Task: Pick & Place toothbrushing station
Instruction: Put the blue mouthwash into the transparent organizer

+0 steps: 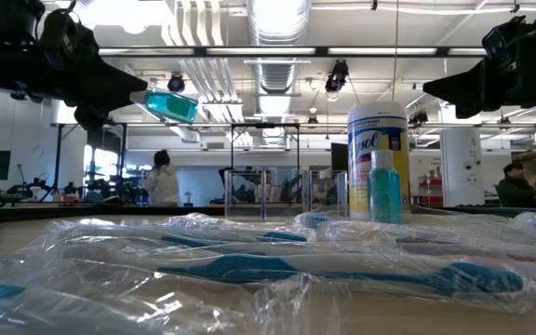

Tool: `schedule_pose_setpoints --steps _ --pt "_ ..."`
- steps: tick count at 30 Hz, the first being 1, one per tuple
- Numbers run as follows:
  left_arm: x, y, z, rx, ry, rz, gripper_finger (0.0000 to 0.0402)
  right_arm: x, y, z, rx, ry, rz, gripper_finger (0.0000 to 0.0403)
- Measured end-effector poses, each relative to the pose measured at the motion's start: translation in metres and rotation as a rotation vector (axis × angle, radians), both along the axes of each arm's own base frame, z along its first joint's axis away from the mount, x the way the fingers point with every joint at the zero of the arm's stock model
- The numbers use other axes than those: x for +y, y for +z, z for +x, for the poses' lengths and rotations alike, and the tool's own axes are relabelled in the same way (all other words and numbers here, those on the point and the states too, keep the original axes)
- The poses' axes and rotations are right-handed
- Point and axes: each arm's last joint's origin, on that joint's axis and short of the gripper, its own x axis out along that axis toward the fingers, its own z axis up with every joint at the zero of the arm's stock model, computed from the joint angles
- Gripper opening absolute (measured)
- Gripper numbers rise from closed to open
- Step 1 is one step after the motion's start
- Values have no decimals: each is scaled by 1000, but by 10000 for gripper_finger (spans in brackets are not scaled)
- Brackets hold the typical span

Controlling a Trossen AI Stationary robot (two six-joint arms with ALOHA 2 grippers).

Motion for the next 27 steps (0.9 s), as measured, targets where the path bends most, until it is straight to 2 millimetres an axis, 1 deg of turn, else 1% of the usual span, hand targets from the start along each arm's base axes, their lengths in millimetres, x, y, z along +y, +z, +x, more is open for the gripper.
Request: schedule_pose_setpoints --steps 6,11,16,19,27 --pt "0 -12 -3 -71 20 14 98 0 0 0 -1 0 0 8" --pt "1 -8 -3 -91 27 15 98 0 0 0 -1 0 -1 8" --pt "1 6 -2 -131 28 28 98 0 0 0 -2 0 -1 8" --pt "1 20 -2 -150 29 45 98 0 1 0 -7 0 -3 8" --pt "1 54 0 -131 41 66 97 0 1 0 -8 0 -3 8"
